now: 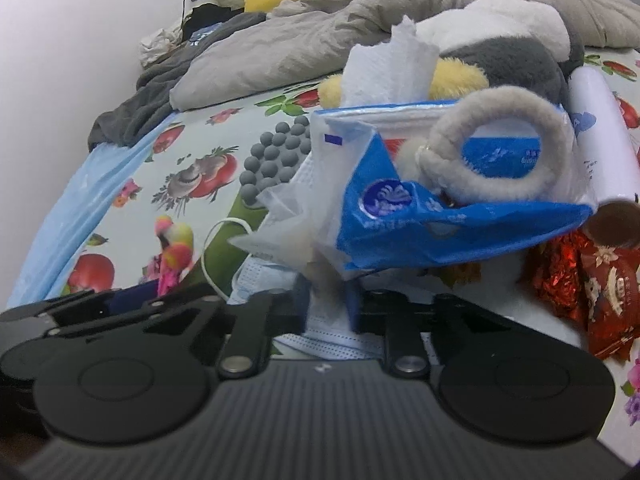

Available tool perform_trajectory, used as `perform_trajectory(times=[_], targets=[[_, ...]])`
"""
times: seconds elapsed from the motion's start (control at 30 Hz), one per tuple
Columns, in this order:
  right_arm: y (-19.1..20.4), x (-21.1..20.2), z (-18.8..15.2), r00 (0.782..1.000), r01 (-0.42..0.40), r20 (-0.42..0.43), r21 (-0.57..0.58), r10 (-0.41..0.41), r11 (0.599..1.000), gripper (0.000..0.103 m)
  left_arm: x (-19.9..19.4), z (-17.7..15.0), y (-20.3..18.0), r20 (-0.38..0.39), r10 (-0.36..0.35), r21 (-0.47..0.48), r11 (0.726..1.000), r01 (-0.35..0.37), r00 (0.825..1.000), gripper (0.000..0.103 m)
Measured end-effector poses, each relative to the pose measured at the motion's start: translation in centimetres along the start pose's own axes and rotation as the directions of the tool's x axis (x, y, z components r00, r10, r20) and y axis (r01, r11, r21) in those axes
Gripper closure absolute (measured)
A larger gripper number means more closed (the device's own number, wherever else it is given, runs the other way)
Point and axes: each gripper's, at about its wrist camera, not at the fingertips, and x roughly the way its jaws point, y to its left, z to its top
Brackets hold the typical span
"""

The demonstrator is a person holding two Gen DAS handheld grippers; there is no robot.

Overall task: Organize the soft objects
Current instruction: 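Grasp the pink bird toy with the left tool while the right tool reaches for a tissue, then close the right tool on the white tissue and lift it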

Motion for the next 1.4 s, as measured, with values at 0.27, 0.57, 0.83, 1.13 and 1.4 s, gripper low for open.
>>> perform_trajectory(times=[0.27, 0.57, 0.83, 1.13, 1.4], targets=[[1.2, -2.6, 0.4, 1.0, -0.016, 0.019, -0.039, 0.017, 0.999, 0.091, -3.0, 0.4, 0.0, 0.029, 0.007, -0.033, 0.999, -0.007, 1.0, 0.095], [2.1, -6.7, -0.8, 0.999, -0.04, 0.025, -0.062, 0.041, 0.997, 0.092, -8.3, -1.0, -1.9, 0.068, -0.014, -0.065, 0.998, 0.019, 0.998, 0.096], [2.1, -10.3, -3.4, 0.999, -0.047, -0.013, -0.073, 0.046, 0.996, 0.093, -12.5, -4.4, -3.2, 0.024, -0.1, -0.179, 0.978, 0.103, 0.995, 0.096], [1.3, -14.6, -6.9, 0.999, 0.022, -0.029, -0.157, -0.027, 0.987, 0.093, -15.8, -8.3, -4.9, -0.032, -0.154, -0.233, 0.962, 0.143, 0.988, 0.096], [0.0, -17.5, -10.0, 0.991, 0.101, -0.06, -0.24, -0.119, 0.965, 0.093, -17.1, -11.0, -6.5, -0.1, -0.22, -0.269, 0.945, 0.186, 0.97, 0.096]])
